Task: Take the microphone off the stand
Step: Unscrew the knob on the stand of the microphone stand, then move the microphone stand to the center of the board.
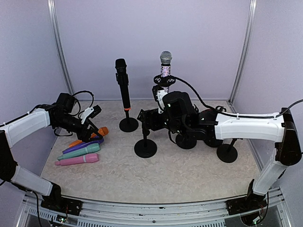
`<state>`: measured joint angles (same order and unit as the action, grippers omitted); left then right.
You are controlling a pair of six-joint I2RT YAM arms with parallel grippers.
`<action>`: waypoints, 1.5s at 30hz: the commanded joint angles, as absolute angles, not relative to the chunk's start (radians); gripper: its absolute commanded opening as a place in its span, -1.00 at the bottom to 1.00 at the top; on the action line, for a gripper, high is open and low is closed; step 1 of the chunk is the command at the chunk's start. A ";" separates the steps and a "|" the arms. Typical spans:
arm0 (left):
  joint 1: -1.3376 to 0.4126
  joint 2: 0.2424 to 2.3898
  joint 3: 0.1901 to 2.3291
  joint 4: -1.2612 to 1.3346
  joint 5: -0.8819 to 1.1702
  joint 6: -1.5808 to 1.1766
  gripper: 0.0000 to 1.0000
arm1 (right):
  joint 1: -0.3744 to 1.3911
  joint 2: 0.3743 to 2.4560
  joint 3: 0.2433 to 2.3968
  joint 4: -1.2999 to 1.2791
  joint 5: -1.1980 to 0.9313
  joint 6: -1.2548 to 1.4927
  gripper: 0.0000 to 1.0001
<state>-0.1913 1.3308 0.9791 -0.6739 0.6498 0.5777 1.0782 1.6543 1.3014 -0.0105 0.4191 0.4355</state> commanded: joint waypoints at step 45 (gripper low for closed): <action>-0.187 1.329 1.023 -0.716 0.671 0.600 0.40 | 0.796 1.669 1.414 -0.621 0.580 0.261 -0.29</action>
<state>-0.1913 1.3308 1.0031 -0.7044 0.6506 0.5850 0.8307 1.7199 1.4631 -0.5362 0.5236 0.2691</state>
